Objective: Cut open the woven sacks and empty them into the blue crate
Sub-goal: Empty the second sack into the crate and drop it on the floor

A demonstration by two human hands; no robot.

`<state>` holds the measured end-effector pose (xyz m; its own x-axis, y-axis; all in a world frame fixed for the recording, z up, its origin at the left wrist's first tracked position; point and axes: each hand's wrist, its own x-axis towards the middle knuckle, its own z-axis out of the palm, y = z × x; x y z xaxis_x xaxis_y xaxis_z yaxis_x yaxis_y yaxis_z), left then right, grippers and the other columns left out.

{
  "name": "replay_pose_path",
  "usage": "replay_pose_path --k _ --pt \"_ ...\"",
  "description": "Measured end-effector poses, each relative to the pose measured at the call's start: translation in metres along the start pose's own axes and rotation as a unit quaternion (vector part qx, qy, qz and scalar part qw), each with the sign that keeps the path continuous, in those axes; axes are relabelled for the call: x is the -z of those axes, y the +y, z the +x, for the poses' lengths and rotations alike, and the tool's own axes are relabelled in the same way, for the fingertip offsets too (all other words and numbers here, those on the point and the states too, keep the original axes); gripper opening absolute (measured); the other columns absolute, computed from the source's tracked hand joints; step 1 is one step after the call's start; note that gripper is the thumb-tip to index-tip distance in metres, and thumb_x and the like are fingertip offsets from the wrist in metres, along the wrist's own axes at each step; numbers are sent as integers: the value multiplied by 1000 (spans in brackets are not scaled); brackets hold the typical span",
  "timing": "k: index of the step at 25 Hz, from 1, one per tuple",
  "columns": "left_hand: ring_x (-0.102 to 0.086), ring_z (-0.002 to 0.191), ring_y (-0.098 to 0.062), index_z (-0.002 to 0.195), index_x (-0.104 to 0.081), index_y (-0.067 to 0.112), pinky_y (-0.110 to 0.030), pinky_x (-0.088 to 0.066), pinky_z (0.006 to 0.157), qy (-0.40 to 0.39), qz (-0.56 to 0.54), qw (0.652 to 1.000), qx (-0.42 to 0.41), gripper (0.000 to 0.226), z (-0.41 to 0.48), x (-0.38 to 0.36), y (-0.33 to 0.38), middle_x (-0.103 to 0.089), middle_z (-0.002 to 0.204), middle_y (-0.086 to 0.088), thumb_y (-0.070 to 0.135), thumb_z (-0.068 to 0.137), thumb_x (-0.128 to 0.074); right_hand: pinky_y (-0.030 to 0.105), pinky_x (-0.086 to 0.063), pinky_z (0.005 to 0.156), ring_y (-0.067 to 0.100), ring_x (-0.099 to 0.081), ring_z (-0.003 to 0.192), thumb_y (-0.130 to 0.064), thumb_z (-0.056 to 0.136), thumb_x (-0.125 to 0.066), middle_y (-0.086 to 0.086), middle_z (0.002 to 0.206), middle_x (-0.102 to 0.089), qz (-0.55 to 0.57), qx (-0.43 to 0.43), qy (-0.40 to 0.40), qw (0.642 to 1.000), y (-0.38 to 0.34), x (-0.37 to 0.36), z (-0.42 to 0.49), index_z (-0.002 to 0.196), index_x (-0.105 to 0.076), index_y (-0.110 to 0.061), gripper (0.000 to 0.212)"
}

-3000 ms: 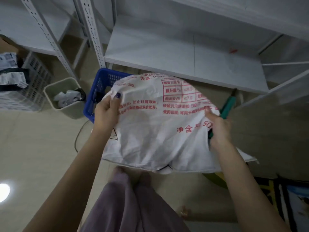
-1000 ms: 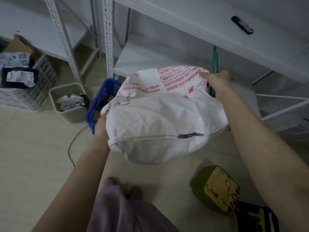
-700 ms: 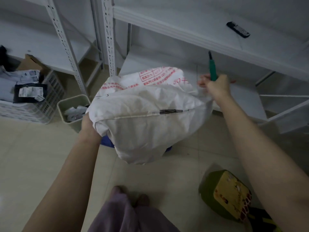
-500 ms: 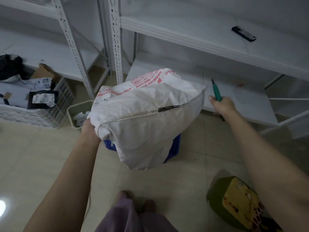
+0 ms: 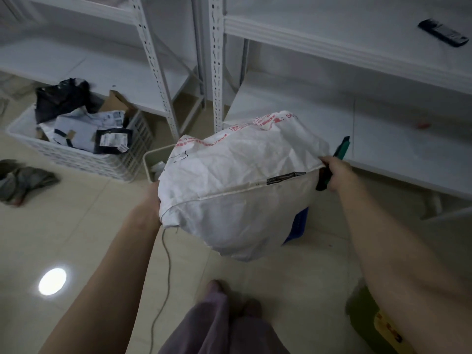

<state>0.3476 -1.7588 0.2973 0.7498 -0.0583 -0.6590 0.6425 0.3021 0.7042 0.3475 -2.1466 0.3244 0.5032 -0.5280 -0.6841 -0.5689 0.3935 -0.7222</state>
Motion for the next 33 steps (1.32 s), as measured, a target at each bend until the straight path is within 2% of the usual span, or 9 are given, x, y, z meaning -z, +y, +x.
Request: replay_pose_path --k 4,8,13,15,18,20,26,30,33 --pt "-48 124 -31 110 -57 12 -43 -42 96 -26 -48 997 -50 39 -23 -41 40 -56 126 -7 42 96 -37 32 -53 71 20 -59 80 -12 86 -61 6 98 -61 113 52 -22 992 -54 -12 -25 103 -57 -9 18" --pt "-61 110 -28 108 -69 9 -41 -46 88 -176 -59 982 -32 57 -20 -85 110 -69 110 -12 57 84 -48 32 -52 77 20 -61 76 -13 90 -54 4 85 -62 223 135 -109 959 -135 -9 -79 85 -57 -11 6" --pt "-60 79 -17 106 -56 9 -22 -53 57 -158 47 979 -119 18 0 -140 138 -62 96 -5 17 97 -44 34 -51 79 21 -61 76 -15 90 -53 4 83 -62 257 160 -95 948 -153 28 -97 82 -57 -11 10" --pt "-58 81 -17 98 -55 10 -26 -51 71 -131 77 978 -142 19 7 -161 142 -58 113 -6 9 99 -36 33 -51 75 20 -61 75 -16 90 -54 4 82 -63 241 161 -95 952 -161 38 -94 82 -57 -12 9" --pt "-47 126 -32 134 -42 0 -35 -42 95 -110 68 978 -166 37 11 -195 149 -41 143 -18 7 100 -32 31 -49 69 21 -60 74 -15 89 -54 4 81 -62 224 168 -94 955 -181 38 -89 80 -56 -12 9" --pt "-38 134 -31 140 -35 0 -35 -41 97 -120 15 978 -172 41 4 -218 160 -37 146 -17 13 101 -28 31 -49 66 22 -60 74 -14 88 -55 5 82 -62 244 182 -100 947 -198 37 -89 80 -56 -12 8" --pt "-63 99 -26 87 -75 5 -37 -51 83 -237 -164 942 -175 45 0 -252 201 -71 96 -13 30 97 -38 36 -53 77 26 -63 84 -14 85 -59 6 87 -64 297 232 -133 917 -243 43 -83 85 -59 -12 2" --pt "-61 103 -28 91 -73 6 -38 -46 99 -295 -212 902 -234 42 -3 -257 228 -67 104 -13 27 95 -37 39 -51 89 26 -63 88 -12 88 -55 7 90 -64 375 276 -163 870 -268 52 -78 89 -60 -11 6" --pt "-58 108 -26 98 -68 12 -38 -41 105 -271 -166 911 -264 39 8 -257 247 -65 107 -9 33 96 -35 34 -54 82 22 -64 83 -13 90 -54 5 86 -65 403 288 -199 846 -276 47 -73 87 -61 -12 8"
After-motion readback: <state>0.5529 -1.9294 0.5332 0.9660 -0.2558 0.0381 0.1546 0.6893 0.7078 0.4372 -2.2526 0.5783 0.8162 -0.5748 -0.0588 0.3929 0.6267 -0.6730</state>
